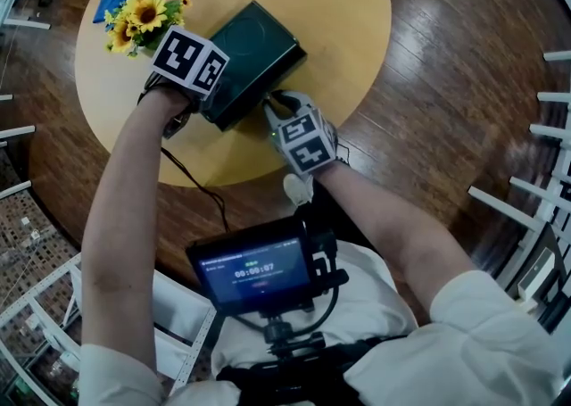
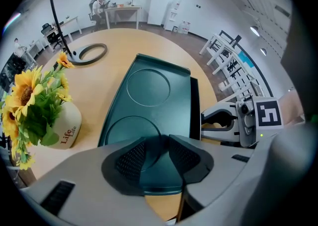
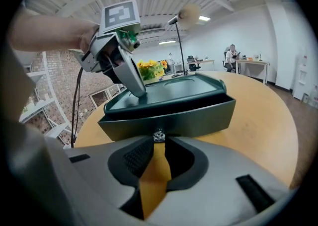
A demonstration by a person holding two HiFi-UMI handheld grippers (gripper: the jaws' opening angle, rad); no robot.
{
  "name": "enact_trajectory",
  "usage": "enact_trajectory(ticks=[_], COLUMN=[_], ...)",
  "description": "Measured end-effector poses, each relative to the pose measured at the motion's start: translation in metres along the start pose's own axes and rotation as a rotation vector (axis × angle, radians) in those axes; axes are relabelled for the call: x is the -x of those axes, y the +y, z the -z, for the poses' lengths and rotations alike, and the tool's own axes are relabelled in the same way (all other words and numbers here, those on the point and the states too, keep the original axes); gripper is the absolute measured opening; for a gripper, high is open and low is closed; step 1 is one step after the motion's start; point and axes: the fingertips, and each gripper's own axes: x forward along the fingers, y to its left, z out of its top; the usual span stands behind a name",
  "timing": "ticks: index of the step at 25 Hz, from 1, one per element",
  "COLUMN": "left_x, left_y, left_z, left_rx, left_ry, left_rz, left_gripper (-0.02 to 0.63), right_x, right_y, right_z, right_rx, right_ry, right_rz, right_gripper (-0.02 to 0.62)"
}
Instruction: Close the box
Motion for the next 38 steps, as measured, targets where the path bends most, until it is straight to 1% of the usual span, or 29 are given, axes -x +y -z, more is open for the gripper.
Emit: enact_trajectory(ticks=[16,38], left_x=[0.000,0.000], left_y=[0.001,-0.001], left_z=[0.002,0.001], left_rx=[-0.002,-0.003], left_ry=[-0.002,0.000], left_rz=[0.006,0.009], left_gripper=[0.135,0.132], right_x=[-0.019,-0.019], right_y=[0.001,0.000], right_z=[-0.015,-0.015], right_rx=[0.003,0.018], right_ry=[0.004,0.010], right_rz=[-0.010,-0.019], right_gripper=[0.077,0.077])
